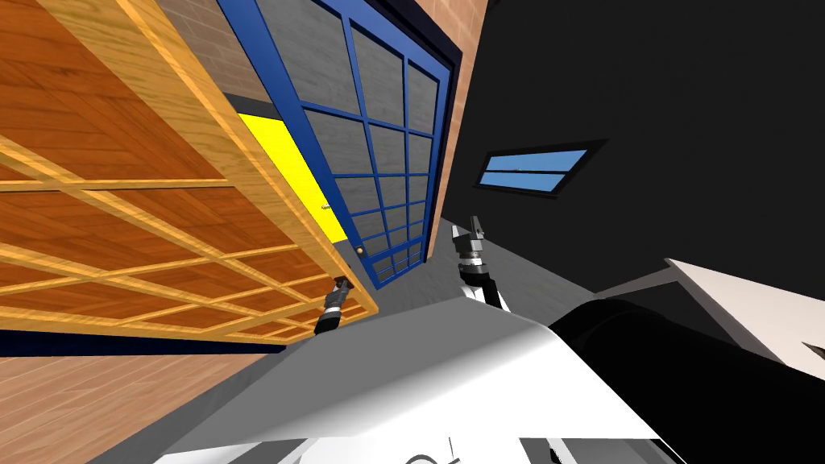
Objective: Pull the door open
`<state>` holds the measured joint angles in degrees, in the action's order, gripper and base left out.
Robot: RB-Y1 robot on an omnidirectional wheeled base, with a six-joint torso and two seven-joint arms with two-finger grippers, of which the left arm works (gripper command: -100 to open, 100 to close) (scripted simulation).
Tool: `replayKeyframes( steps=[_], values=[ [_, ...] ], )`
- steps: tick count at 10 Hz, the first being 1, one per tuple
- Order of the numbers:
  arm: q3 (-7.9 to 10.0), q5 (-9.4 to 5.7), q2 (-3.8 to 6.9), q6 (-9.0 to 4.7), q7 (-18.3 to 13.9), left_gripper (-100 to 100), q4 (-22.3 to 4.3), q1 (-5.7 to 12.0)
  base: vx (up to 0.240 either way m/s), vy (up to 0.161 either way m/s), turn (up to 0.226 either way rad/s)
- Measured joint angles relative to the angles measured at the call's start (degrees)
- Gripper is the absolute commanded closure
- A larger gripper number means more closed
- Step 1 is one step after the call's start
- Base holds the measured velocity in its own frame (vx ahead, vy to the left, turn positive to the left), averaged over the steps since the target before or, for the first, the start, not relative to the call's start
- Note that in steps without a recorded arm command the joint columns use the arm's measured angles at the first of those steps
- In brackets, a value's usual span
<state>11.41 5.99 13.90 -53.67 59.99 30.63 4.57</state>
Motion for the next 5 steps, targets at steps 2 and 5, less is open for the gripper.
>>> replayKeyframes(
  steps=[2,5],
  values=[
    [-0.22,-0.91,0.11,-0.18,-2.4,100,-0.4,0.17,-0.04,0.023,-0.075],
    [-0.7,-2.47,0.19,0.08,-6.8,100,0.3,-0.15,-0.044,0.023,-0.08]
  ],
)
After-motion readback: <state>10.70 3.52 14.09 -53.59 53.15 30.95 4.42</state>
